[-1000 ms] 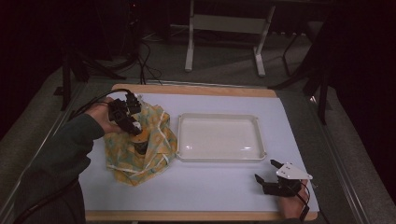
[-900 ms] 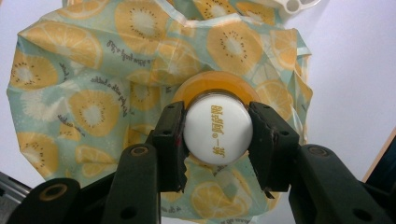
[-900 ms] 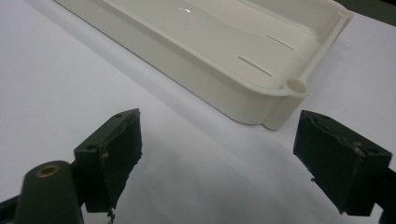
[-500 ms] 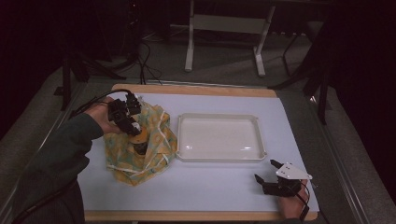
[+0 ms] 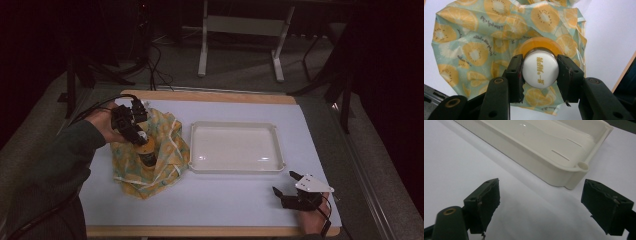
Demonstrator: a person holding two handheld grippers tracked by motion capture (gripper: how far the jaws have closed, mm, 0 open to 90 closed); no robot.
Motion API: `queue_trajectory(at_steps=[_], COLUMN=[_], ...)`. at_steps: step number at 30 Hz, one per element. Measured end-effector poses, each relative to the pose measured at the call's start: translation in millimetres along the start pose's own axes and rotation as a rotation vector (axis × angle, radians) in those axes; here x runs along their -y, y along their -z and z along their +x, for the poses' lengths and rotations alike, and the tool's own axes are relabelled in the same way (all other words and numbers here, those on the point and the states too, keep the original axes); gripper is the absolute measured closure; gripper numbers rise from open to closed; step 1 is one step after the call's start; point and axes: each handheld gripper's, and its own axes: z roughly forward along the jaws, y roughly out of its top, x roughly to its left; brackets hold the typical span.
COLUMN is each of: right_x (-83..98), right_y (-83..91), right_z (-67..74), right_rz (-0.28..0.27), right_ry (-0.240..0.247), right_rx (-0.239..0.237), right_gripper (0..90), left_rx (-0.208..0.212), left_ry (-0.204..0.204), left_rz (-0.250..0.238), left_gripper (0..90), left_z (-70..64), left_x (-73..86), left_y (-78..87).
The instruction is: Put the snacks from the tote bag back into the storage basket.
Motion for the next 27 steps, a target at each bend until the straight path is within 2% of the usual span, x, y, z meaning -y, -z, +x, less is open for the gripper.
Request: queue_trajectory(at_steps=[14, 27], right_x=[0.0, 0.0], right_y=[0.0, 0.1], right_z=[-0.2, -0.3], right_rz=[-0.001, -0.001], right_ry=[0.001, 0.000], right_rx=[0.000, -0.001], right_gripper=[15.0, 15.0], left_rx=[-0.022, -0.050], left_ry=[-0.014, -0.030], left_rz=[0.003, -0.016], left_gripper=[58.9, 58.9], left_z=[-2.5, -5.2], left_x=[-0.6, -9.2], left_y=[18.5, 42.7])
